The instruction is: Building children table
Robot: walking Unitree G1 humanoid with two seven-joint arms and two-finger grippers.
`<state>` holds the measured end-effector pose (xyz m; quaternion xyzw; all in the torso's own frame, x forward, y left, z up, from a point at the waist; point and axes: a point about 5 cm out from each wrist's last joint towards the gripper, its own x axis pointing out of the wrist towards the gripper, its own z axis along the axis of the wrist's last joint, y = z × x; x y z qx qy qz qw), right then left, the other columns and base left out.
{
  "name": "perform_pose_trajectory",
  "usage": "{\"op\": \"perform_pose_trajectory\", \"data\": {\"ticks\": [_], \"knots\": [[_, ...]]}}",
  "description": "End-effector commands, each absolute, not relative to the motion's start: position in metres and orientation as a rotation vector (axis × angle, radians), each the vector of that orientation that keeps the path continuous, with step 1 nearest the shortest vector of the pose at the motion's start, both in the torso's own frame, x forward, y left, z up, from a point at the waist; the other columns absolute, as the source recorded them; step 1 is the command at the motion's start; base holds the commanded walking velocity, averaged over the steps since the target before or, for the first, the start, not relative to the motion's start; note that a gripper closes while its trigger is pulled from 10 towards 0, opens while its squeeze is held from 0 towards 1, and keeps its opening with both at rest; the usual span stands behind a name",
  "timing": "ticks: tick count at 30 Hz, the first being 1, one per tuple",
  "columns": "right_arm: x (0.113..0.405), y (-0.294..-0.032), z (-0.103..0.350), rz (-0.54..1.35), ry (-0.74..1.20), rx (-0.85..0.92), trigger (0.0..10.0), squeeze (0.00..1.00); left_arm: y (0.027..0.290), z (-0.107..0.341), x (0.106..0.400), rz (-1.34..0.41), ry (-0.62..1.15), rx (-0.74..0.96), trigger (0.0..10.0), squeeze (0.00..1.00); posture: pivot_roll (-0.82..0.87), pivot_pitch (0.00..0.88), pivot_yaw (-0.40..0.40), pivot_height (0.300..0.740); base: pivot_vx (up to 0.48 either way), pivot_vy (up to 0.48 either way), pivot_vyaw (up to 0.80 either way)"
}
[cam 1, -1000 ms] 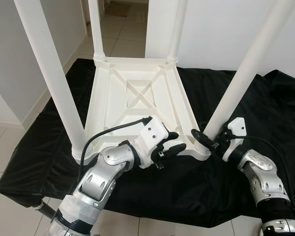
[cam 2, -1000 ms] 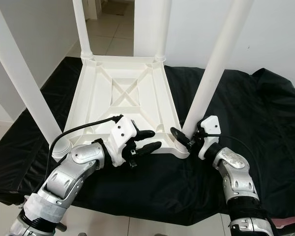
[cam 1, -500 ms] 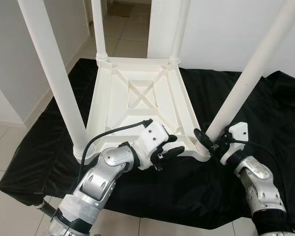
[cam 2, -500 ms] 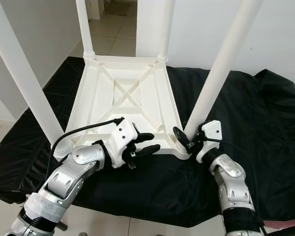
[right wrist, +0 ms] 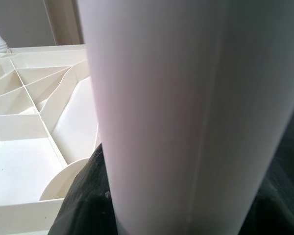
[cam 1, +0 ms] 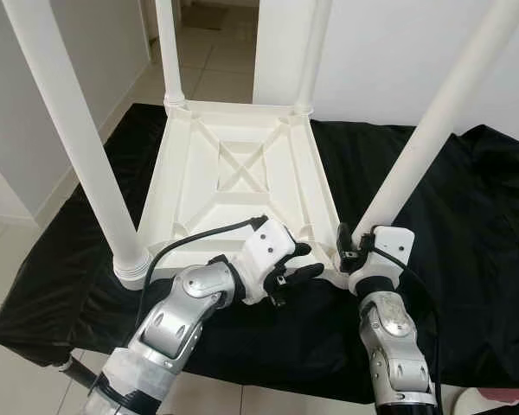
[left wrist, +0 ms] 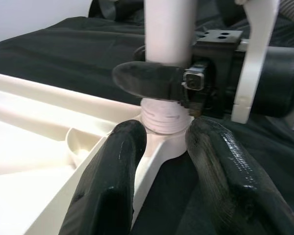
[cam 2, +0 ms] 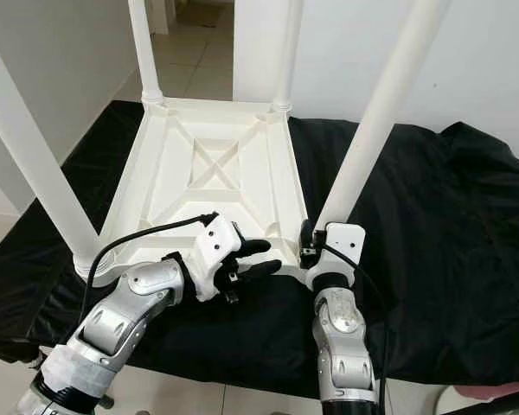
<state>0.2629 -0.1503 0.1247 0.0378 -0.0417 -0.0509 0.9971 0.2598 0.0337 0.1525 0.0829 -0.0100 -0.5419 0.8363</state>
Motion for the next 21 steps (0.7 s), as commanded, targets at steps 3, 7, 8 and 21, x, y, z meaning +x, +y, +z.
{"op": "perform_pose_trajectory", "data": {"ticks": [3, 7, 8, 21], "knots": [[0.261, -0.141, 0.120, -0.055, -0.052, 0.136, 10.0, 0.90, 0.032, 0.150, 0.257, -1.144, -0.015, 0.161, 10.0, 0.00, -0.09, 0.000, -0.043, 0.740, 0.000, 0.000, 0.00], [0.259, -0.141, 0.125, -0.035, -0.070, 0.135, 10.0, 1.00, 0.033, 0.151, 0.258, -1.143, -0.016, 0.165, 10.0, 0.00, -0.09, 0.000, -0.047, 0.740, 0.000, 0.000, 0.00], [0.259, -0.141, 0.125, -0.035, -0.070, 0.135, 10.0, 1.00, 0.033, 0.151, 0.258, -1.143, -0.016, 0.165, 10.0, 0.00, -0.09, 0.000, -0.047, 0.740, 0.000, 0.000, 0.00], [0.258, -0.177, 0.128, 0.202, -0.115, 0.033, 10.0, 0.07, 0.037, 0.152, 0.260, -1.122, -0.021, 0.167, 10.0, 0.00, -0.08, 0.000, -0.050, 0.740, 0.000, 0.000, 0.00]]}}
